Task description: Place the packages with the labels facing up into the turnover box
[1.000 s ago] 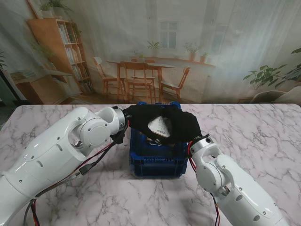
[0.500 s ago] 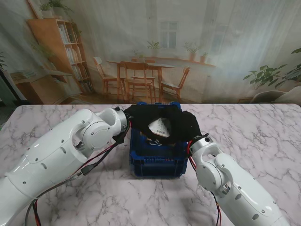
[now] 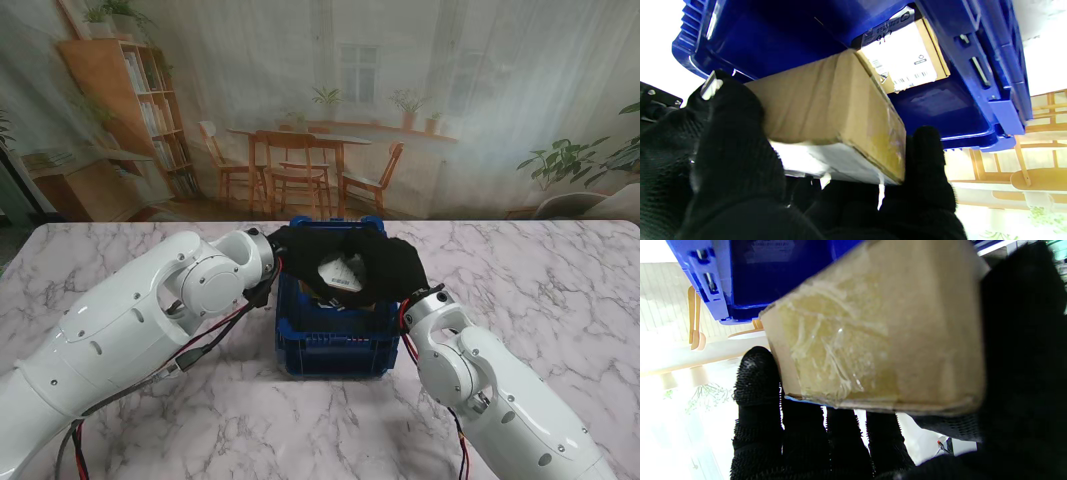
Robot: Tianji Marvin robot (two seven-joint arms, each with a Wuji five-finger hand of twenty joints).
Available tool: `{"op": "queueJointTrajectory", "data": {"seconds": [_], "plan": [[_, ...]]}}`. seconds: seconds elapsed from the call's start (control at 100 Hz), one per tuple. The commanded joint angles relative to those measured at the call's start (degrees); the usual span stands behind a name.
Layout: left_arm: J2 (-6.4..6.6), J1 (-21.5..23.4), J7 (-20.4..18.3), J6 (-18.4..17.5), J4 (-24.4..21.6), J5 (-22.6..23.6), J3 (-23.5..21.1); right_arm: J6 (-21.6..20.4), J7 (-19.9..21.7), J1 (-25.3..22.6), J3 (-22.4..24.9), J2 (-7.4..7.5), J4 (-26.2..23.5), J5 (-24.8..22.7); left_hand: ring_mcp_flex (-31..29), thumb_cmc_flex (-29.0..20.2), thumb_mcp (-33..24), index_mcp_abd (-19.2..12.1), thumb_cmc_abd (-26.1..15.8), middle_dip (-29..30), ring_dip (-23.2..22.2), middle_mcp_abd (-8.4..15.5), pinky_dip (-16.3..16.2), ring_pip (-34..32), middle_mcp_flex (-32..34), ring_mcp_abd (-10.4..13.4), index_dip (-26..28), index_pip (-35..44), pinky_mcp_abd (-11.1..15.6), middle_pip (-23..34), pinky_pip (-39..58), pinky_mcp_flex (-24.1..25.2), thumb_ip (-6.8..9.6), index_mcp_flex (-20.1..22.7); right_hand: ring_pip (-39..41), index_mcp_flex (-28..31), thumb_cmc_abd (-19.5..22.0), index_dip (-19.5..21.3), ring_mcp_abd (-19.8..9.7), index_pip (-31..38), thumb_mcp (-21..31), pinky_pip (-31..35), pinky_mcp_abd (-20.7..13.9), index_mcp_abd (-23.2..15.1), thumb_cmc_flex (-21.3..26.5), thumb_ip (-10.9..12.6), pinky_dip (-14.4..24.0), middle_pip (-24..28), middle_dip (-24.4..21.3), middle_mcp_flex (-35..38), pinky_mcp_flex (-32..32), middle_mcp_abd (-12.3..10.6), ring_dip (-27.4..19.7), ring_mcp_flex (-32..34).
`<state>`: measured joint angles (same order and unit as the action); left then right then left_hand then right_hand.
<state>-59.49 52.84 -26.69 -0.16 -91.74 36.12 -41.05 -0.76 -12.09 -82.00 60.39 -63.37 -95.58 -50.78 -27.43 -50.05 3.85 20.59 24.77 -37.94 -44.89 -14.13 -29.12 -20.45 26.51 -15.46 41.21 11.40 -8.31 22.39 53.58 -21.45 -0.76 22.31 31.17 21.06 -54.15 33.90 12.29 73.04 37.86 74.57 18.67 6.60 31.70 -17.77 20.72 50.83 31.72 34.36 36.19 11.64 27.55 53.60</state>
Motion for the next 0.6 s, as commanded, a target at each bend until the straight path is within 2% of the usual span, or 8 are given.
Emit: {"op": "queueJointTrajectory", "data": {"seconds": [0.0,0.1,0.15,0.23,0.32,0.43,0.49,0.59], "plan": [[-0.93,0.5,-0.2,0.3,0.1,-0.3,0.6,-0.7,-0.1,0.1,-0.5,-0.72,-1.3,0.2,-5.6,-12.9,-9.4,-6.8,-6.6,-2.6,-3.3,4.8,-1.4,-8.4,2.9,2.6,3.4,7.8,4.0,4.6,3.0,-1.9,4.91,1.2,19.5,0.4,12.6,0.9,-10.2,0.4,24.1,1.2,-2.5,-12.9,10.5,6.4,-0.2,6.4,2.2,-0.9,0.3,-4.4,2.1,5.5],[-1.09,0.8,0.4,0.6,0.1,-0.6,0.5,-1.0,-0.1,-0.1,-0.3,-0.73,-1.2,0.4,-6.9,-14.3,-10.8,-7.3,-6.9,-5.9,-6.0,5.6,-2.1,-10.2,3.8,3.3,7.8,12.0,4.2,8.1,4.9,-3.0,5.6,0.3,18.1,-0.8,12.6,0.8,-10.4,-1.4,23.8,0.0,-2.3,-11.4,6.8,7.6,-0.4,6.4,2.4,-3.1,-1.5,-4.3,2.4,3.1],[-1.12,0.9,0.6,0.6,0.1,-0.5,0.5,-1.1,-0.3,-0.1,-0.2,-0.75,-1.1,0.5,-7.8,-15.3,-12.8,-7.5,-5.5,-15.8,-7.2,5.8,-2.2,-10.9,5.3,3.7,9.6,14.0,4.3,7.3,5.7,-3.6,5.49,0.1,17.3,-0.8,13.2,3.4,-9.8,-4.5,22.8,-0.6,-2.1,-10.1,2.6,10.9,-0.2,6.0,2.2,-4.1,-2.7,-4.0,3.0,1.7],[-1.24,1.0,1.1,0.8,0.2,-0.3,0.5,-1.4,-0.1,-0.4,0.0,-0.76,-1.1,0.9,-8.7,-16.9,-13.8,-7.9,-4.3,-20.6,-8.0,6.1,-2.5,-12.0,7.2,4.1,11.3,16.7,4.4,7.0,6.8,-4.5,5.41,-0.2,16.9,-1.7,13.6,5.2,-8.8,-7.8,17.0,-0.9,-1.5,-8.0,-1.1,11.0,0.3,5.4,1.9,-5.7,-4.5,-3.3,3.2,-0.7],[-1.37,1.3,1.8,1.1,0.3,0.0,0.4,-1.6,0.5,-0.8,0.5,-0.69,-1.3,1.5,-9.2,-18.3,-14.3,-8.0,-3.9,-22.8,-8.2,6.0,-2.3,-12.3,8.7,4.1,13.8,18.6,4.5,5.2,7.0,-5.1,5.25,-0.7,15.9,-3.9,15.4,2.2,-7.1,-14.3,7.4,-1.4,-1.0,-4.5,-4.7,10.5,1.0,4.1,1.2,-8.7,-6.7,-2.1,2.9,-4.5],[-1.47,1.5,2.2,1.5,0.5,-0.1,0.4,-1.9,0.8,-1.4,1.0,-0.78,-1.5,2.7,-9.7,-19.8,-14.4,-8.3,-3.7,-24.0,-8.2,6.1,-2.2,-12.4,9.9,4.2,15.1,19.6,4.4,4.1,7.2,-5.6,5.11,-0.7,15.0,-5.9,19.2,-4.5,-6.0,-24.1,-3.5,-1.8,-0.7,-1.1,-6.2,11.6,2.1,2.4,0.1,-11.2,-8.6,-1.0,2.6,-7.7],[-1.48,1.5,2.2,1.7,0.6,-0.2,0.5,-2.0,0.9,-1.8,1.3,-0.82,-1.7,3.2,-10.0,-20.7,-13.7,-8.3,-4.0,-26.3,-8.3,6.1,-2.0,-12.6,11.3,4.2,15.7,20.0,4.3,1.6,7.5,-5.8,5.23,-0.7,14.7,-5.8,19.6,-6.2,-5.6,-26.6,-5.4,-2.1,-0.6,-0.8,-8.0,12.1,2.3,1.1,-0.7,-12.4,-9.9,-0.6,2.6,-9.4],[-1.56,1.4,2.3,2.2,0.9,-0.4,0.8,-2.1,1.6,-2.6,2.0,-0.96,-2.5,5.3,-10.5,-22.3,-13.4,-8.4,-4.2,-29.0,-8.3,6.3,-1.9,-12.9,13.5,4.3,16.5,21.3,4.2,-1.1,8.0,-6.2,5.27,-0.5,14.4,-7.2,21.1,-7.8,-5.0,-29.6,-5.4,-2.3,-0.8,-1.5,-10.7,12.6,3.2,-1.4,-2.1,-15.7,-13.9,-0.3,2.9,-13.9]]}}
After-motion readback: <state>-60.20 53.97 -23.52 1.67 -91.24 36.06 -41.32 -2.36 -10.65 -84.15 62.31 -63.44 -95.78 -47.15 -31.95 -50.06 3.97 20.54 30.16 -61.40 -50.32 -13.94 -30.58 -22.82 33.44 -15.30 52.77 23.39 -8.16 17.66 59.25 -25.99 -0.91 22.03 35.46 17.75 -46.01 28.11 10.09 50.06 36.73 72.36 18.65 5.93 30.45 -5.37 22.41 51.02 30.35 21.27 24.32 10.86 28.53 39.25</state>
